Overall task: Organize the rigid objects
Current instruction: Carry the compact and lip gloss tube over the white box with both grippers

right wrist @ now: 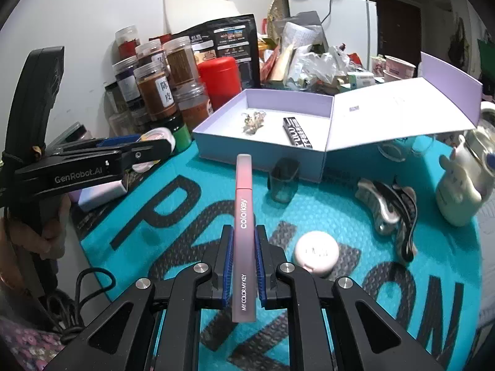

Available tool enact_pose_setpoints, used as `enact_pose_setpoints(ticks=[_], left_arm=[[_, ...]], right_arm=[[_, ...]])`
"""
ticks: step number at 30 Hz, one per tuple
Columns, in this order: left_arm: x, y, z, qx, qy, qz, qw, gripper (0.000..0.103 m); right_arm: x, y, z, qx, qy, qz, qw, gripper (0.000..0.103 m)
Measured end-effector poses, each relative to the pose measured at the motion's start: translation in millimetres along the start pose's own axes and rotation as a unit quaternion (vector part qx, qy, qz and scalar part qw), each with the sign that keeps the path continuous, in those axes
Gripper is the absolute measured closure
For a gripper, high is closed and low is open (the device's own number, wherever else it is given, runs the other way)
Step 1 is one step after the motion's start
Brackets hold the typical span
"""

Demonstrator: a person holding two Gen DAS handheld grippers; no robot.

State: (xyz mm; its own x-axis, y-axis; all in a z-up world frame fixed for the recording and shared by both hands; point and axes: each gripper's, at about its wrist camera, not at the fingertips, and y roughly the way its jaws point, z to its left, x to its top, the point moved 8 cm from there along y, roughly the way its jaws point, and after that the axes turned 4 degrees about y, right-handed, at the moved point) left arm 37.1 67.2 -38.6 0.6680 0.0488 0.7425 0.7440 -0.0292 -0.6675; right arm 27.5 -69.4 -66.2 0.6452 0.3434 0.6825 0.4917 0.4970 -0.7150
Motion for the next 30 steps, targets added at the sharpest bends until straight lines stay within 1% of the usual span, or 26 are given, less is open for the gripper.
enact_pose_setpoints(ticks=[4, 14, 19, 30], left_arm=[[15, 3, -1, -0.003, 0.006, -0.009, 0.9999, 0.049], [43, 14, -5, -0.014, 0.017, -0.019, 0.9996, 0.049], [58, 15, -7, -0.014, 0.029, -0.03, 0.999, 0.049], [86, 31, -2, -0.008, 0.04, -0.034, 0.9986, 0.049]], right_arm=[[12, 1, -2, -0.009, -0.001, -0.001, 1.0, 0.09], [49, 2, -3, -0.009, -0.018, -0.019, 1.0, 0.09], [65, 3, -3, -0.01, -0.03, -0.03, 0.999, 0.09], [99, 13, -10, -0.006, -0.043, -0.047, 0.998, 0.09]])
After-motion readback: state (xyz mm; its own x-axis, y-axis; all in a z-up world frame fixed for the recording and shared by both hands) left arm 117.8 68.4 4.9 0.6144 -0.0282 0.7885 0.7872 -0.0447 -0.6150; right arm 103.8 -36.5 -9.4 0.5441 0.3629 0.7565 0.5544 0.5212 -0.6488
